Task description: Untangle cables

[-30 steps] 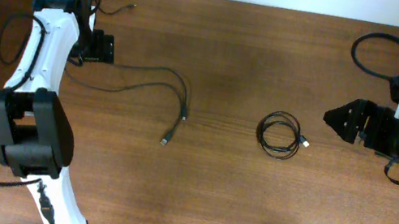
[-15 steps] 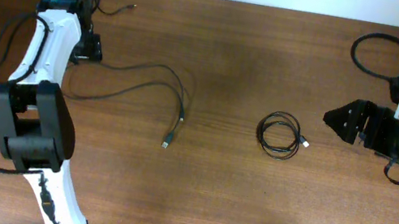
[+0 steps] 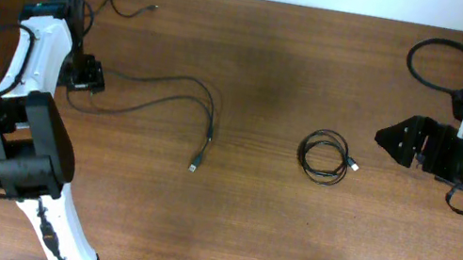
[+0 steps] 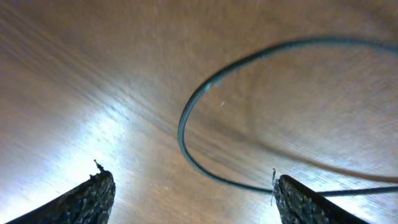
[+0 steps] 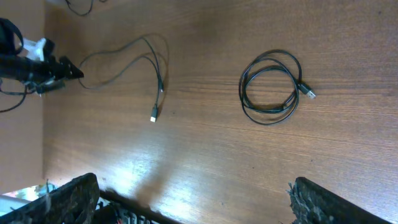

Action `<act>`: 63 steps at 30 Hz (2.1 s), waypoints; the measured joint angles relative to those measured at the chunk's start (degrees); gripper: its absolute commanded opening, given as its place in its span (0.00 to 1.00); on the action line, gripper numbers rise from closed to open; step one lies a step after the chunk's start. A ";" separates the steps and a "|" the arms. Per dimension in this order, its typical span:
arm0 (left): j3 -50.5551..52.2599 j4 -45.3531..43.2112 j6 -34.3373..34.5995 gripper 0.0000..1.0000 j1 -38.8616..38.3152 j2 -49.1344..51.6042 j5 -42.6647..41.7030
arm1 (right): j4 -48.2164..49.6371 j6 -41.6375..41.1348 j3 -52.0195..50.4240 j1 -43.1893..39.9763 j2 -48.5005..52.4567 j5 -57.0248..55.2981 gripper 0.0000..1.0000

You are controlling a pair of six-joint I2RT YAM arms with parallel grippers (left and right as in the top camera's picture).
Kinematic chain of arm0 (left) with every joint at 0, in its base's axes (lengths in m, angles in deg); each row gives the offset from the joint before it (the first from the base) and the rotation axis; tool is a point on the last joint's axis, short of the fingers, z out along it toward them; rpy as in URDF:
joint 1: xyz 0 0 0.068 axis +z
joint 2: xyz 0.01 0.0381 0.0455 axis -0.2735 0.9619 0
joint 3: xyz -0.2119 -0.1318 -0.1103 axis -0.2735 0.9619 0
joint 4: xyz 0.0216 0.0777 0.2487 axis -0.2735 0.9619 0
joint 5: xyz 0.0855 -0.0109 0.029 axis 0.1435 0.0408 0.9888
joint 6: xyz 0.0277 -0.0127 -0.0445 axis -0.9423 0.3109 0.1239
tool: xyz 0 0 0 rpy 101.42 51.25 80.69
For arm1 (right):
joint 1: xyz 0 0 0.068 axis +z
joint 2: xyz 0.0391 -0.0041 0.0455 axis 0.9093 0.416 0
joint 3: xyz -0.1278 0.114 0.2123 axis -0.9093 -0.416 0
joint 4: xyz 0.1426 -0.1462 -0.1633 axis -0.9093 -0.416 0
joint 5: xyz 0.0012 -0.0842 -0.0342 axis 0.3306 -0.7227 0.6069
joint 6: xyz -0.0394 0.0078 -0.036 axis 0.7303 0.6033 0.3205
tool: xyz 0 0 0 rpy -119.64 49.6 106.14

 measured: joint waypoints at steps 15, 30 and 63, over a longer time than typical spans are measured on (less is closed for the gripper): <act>7.50 -11.78 -0.94 0.46 4.85 0.02 -3.19 | 0.00 0.02 0.00 0.00 0.02 0.02 0.98; 7.48 -12.63 -0.98 0.00 5.81 0.07 -5.55 | -0.61 0.00 0.00 0.00 2.80 0.00 0.98; -11.61 -51.17 -20.70 0.00 13.35 5.75 -7.02 | -1.51 -0.02 0.00 0.00 3.13 0.00 0.98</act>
